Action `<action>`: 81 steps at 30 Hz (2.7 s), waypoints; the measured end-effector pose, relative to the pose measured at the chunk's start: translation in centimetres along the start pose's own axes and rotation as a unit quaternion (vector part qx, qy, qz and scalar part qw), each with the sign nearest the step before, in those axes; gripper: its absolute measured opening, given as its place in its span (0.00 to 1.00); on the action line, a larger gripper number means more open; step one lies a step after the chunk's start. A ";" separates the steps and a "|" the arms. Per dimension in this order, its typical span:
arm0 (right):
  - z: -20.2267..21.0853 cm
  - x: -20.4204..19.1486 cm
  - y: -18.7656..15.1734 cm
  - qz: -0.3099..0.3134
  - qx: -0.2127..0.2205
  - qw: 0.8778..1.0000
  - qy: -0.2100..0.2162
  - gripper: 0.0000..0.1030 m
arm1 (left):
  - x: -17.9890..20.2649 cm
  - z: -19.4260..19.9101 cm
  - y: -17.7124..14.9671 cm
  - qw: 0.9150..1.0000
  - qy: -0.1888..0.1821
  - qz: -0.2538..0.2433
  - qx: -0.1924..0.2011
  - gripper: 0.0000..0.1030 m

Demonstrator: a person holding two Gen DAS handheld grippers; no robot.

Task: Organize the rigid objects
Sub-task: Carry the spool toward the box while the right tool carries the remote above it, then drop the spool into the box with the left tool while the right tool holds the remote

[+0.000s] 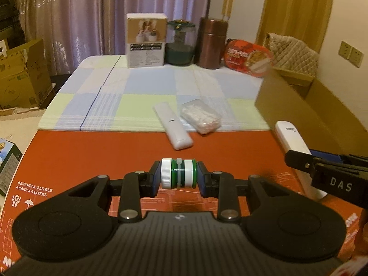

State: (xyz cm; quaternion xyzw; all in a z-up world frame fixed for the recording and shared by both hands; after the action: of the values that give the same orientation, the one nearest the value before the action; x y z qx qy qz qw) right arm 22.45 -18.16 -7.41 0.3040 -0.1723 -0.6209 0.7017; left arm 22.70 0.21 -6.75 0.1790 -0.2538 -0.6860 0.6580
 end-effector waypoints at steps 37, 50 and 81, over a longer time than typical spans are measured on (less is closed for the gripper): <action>15.2 14.7 4.6 -0.024 0.074 0.994 -0.083 0.36 | 19.0 7.8 3.7 0.988 -0.099 -0.103 0.054 0.26; 12.7 21.2 3.4 -0.047 0.042 0.994 -0.085 0.36 | 26.4 3.3 4.4 0.979 -0.125 -0.157 0.026 0.26; 6.5 24.5 3.1 -0.064 -0.014 0.996 -0.067 0.36 | 28.9 -4.7 5.5 0.974 -0.123 -0.185 -0.029 0.26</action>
State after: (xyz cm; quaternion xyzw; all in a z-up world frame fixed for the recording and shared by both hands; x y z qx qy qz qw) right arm 24.94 -43.31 -3.86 0.2616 -0.1905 -0.6860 0.6517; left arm 27.83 -29.02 -4.81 0.1182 -0.2753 -0.8199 0.4878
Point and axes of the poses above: each gripper's, at about its wrist camera, not at the fingertips, and z roughly against the way its jaws point, x to its right, y to its top, the point moved 9 cm from there along -z, roughly the way its jaws point, and after that the axes turned 12 degrees about -x, right-handed, at the moved point
